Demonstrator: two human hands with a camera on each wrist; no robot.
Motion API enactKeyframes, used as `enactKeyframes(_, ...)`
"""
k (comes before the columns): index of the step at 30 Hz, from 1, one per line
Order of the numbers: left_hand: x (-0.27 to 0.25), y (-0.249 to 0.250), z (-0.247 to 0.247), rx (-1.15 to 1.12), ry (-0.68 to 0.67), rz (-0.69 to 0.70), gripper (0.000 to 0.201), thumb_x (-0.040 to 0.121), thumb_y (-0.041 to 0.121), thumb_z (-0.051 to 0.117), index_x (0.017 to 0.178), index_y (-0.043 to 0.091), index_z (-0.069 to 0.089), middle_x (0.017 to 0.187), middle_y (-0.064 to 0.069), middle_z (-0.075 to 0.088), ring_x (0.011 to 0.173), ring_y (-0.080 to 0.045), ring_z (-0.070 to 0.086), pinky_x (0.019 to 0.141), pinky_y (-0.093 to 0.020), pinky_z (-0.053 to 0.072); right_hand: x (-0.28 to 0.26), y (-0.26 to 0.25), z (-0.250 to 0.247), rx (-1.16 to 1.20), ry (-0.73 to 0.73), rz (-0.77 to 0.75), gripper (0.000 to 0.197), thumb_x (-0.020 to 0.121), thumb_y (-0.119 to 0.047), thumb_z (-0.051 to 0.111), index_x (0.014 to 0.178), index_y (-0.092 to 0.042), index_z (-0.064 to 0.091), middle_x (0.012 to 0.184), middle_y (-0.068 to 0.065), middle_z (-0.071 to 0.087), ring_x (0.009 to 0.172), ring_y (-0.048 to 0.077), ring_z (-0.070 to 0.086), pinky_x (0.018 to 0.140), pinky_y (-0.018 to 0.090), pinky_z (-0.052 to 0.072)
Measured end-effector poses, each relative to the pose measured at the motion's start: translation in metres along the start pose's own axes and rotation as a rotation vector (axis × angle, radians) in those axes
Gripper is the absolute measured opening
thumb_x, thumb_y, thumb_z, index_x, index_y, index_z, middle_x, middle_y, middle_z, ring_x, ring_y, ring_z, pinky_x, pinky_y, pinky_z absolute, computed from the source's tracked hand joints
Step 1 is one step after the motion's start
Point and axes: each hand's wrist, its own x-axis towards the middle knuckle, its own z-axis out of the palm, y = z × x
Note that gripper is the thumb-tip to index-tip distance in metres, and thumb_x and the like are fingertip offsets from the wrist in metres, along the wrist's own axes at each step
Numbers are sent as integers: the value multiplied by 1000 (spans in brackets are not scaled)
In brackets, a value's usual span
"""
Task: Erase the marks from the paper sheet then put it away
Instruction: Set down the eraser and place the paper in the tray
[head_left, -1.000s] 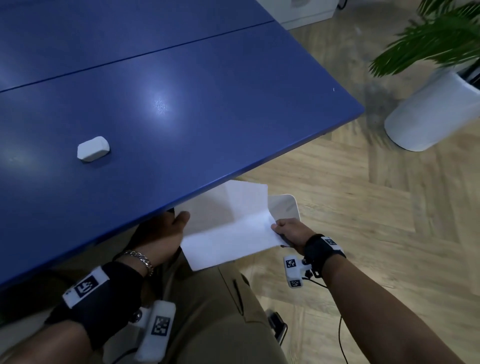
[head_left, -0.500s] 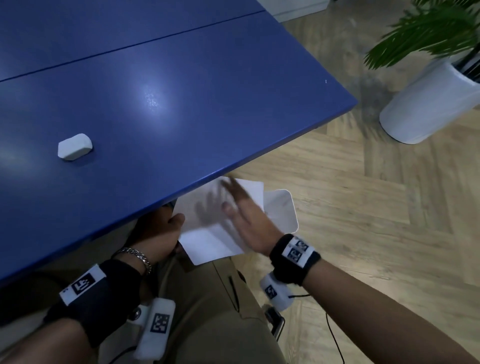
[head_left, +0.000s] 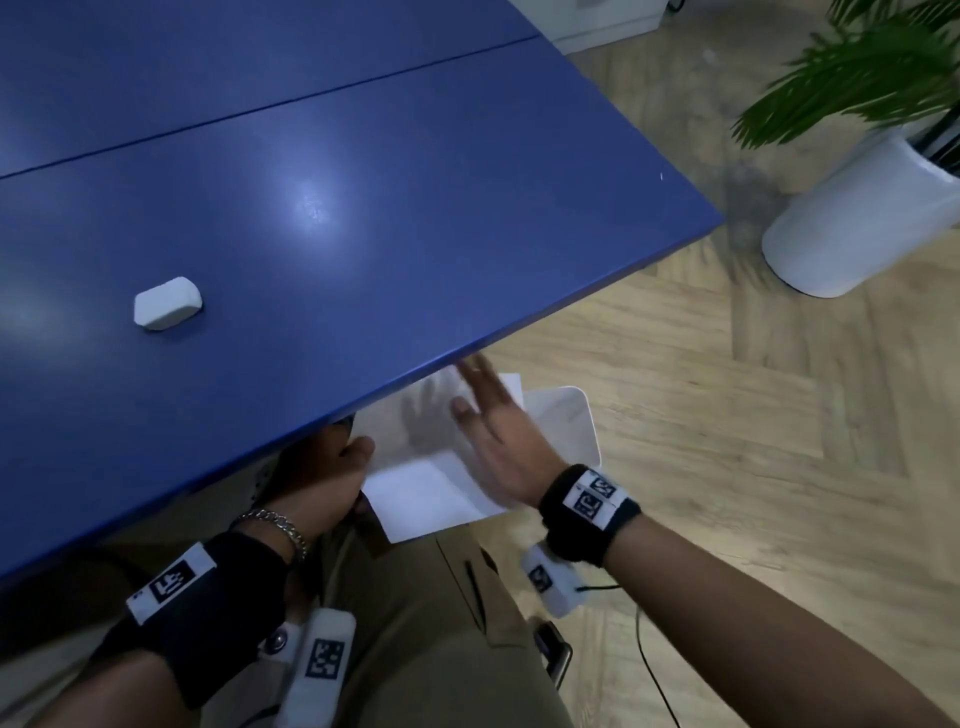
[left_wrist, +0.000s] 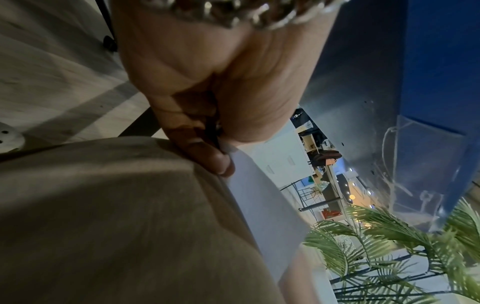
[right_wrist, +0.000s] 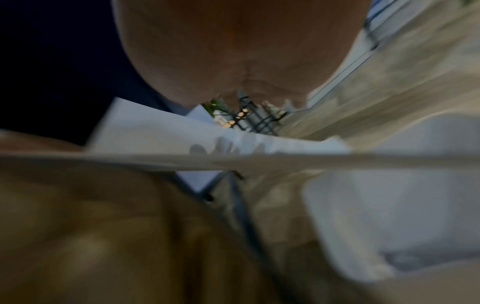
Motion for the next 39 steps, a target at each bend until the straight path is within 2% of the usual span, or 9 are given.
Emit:
enactKeyframes(3,0,-3,-6,13,-21,-2,24,106,33,51,112,16,67,102,-10,71,86,-22,67,83,-35,51,-6,-8,28,-40,-162,-184,54,112,-50,20,162,-49,3,174,-15,-5,161,14,-4,129,48,2)
enactKeyframes(6,-3,-9,-11,3,-17,12,22,105,36,53,107,21,69,93,-6,74,85,-25,70,86,-37,55,-11,75,37,-690,-333,120,60,107,-54,27,163,-42,9,174,-2,-10,160,36,-4,120,74,0)
enactKeyframes(8,-7,-11,-14,-43,-45,28,14,105,34,53,110,31,66,99,1,73,83,-21,72,88,-36,56,-11,110,17,-809,-227,370,63,104,-49,34,162,-25,25,173,13,6,158,39,10,121,70,10)
enactKeyframes(12,-8,-14,-18,-109,-63,33,13,106,29,53,111,33,64,111,0,73,91,-18,70,98,-39,54,-13,112,-21,-108,74,533,46,107,-39,46,144,-13,55,147,12,57,125,31,59,98,33,44)
enactKeyframes(18,-12,-12,-18,-202,-86,9,14,104,34,55,100,39,67,112,7,73,105,-20,68,99,-38,53,-25,116,-25,768,-143,844,28,90,-39,68,104,-15,70,101,11,63,77,25,61,75,35,51)
enactKeyframes(23,-5,-27,-20,-338,-75,-52,55,76,64,62,118,30,70,123,7,73,117,-20,67,113,-49,46,-29,121,-24,926,-167,749,18,103,-14,59,114,-6,71,110,12,75,90,27,73,78,36,60)
enactKeyframes(29,-6,-15,-22,-111,-87,-75,29,101,44,60,103,17,69,74,-9,75,72,-32,73,69,-32,55,-14,132,-31,742,-68,774,14,100,-11,66,95,1,71,112,31,73,89,35,72,84,51,60)
enactKeyframes(36,-14,-1,-27,-11,-181,-50,41,106,42,54,104,1,63,62,-3,64,48,-11,57,47,-17,44,-21,113,-59,695,-75,761,18,105,-12,58,97,-2,70,102,21,77,80,31,73,71,40,58)
enactKeyframes(39,-22,-5,-38,-34,-232,-26,43,104,38,58,109,-5,65,75,-14,71,54,-15,59,51,-17,45,-33,95,-77,672,-90,724,27,104,-16,61,115,8,69,115,27,74,93,38,73,83,49,59)
